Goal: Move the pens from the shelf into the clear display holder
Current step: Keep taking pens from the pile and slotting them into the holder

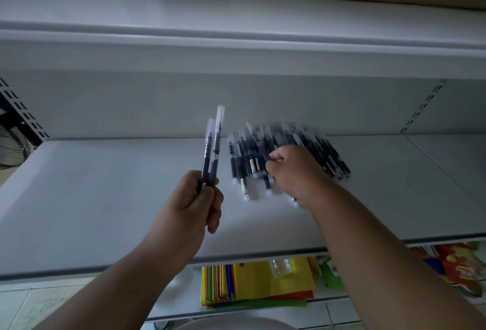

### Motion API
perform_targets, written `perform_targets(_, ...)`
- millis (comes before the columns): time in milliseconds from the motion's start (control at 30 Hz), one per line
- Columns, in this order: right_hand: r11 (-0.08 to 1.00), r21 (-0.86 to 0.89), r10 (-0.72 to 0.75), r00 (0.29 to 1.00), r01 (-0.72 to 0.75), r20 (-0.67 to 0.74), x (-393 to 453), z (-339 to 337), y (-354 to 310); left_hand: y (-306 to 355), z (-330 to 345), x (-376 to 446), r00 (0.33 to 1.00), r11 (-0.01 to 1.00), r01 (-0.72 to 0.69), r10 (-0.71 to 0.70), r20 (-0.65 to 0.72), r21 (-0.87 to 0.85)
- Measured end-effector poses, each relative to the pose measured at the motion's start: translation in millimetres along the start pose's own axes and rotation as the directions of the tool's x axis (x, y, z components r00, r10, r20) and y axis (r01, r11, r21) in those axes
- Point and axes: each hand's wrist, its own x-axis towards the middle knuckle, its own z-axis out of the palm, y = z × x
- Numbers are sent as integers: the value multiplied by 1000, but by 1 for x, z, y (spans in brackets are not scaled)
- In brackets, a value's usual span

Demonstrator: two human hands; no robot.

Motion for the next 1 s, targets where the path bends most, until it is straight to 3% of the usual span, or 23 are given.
perform_targets(67, 968, 244, 51, 998, -58, 35, -6, -7, 2, -1, 4, 0, 1000, 999, 25, -25, -7, -47)
perform_targets(133, 858, 497, 92, 991, -129, 99, -15, -15, 3, -1, 9, 0, 999, 993, 40, -42, -17, -107)
perform_targets(233, 723, 669, 88, 983, -175, 162, -32, -31, 4, -1, 20, 2, 996, 984, 61, -71, -52, -170)
perform_targets(367, 720, 684, 39, 991, -116, 127, -56, -51, 19, -3, 47, 2, 999, 988, 35, -40, -27, -149)
perform_targets(500, 778, 628, 67, 997, -21, -49, -78, -77, 50, -5, 83, -8, 996, 999, -36, 38, 80, -28)
perform_targets(567, 787, 617, 83, 985, 28, -152, -91, -92, 68, -5, 107, -14, 991, 1000, -12, 13, 132, -9)
perform_targets(733, 875, 475, 100, 928, 90, -359, -131, -143, 118, -3, 187, -38, 951, 973, 174, -127, 281, -151)
perform_targets(1000, 924, 367, 91, 872, 107, -481, -205, -258, 227, -14, 346, -100, 907, 985, 133, -79, 413, -106)
